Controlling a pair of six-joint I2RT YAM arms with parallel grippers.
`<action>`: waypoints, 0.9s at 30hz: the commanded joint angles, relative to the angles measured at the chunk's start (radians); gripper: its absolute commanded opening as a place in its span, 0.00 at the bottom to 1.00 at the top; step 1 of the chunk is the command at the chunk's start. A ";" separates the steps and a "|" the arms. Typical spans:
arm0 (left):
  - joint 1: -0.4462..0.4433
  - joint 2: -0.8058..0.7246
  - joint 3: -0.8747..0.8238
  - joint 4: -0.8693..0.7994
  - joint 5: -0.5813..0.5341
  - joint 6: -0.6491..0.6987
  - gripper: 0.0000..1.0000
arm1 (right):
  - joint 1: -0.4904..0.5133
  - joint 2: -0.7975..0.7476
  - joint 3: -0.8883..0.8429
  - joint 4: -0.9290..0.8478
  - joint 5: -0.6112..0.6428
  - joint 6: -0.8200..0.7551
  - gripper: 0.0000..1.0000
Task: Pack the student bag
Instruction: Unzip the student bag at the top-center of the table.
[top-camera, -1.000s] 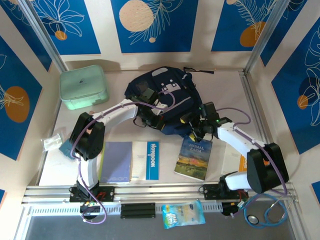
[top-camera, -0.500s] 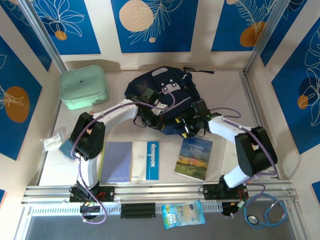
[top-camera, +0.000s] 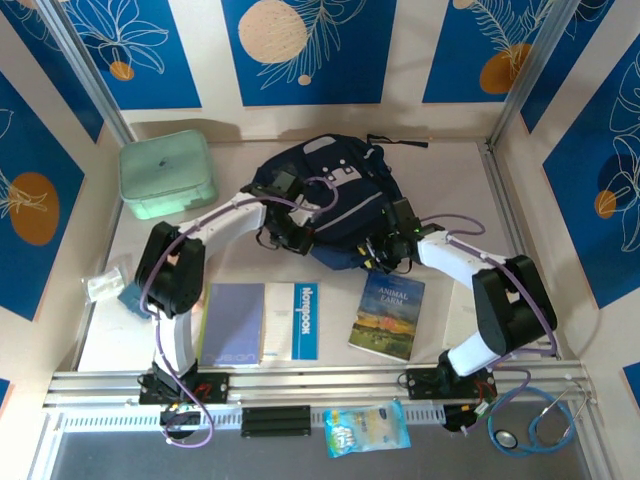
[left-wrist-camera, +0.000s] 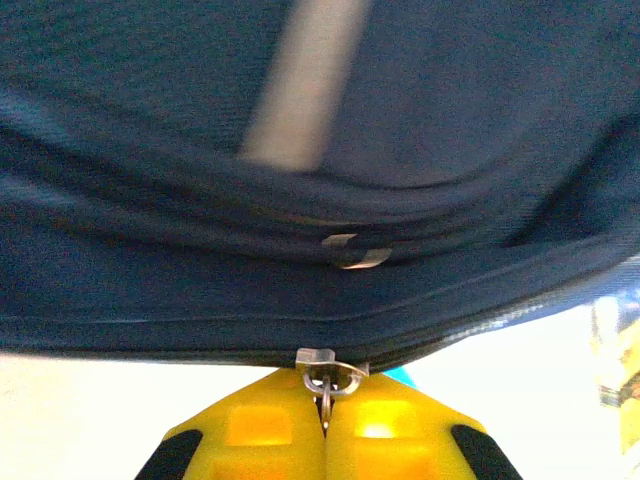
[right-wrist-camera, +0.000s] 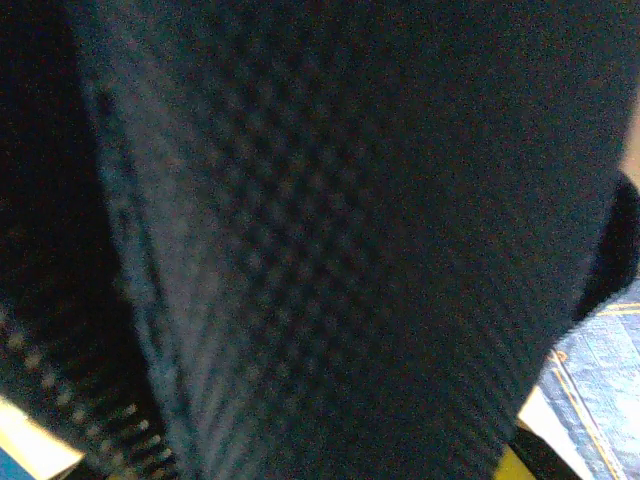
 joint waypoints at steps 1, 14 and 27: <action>0.069 0.003 -0.004 -0.042 -0.069 0.034 0.00 | -0.018 -0.038 0.023 -0.067 0.073 -0.034 0.22; 0.195 0.155 0.159 0.062 -0.156 0.028 0.00 | -0.015 -0.052 0.042 -0.026 0.043 -0.067 0.22; 0.231 0.060 0.080 0.115 -0.245 -0.022 0.51 | 0.100 0.096 0.150 0.092 -0.003 -0.033 0.22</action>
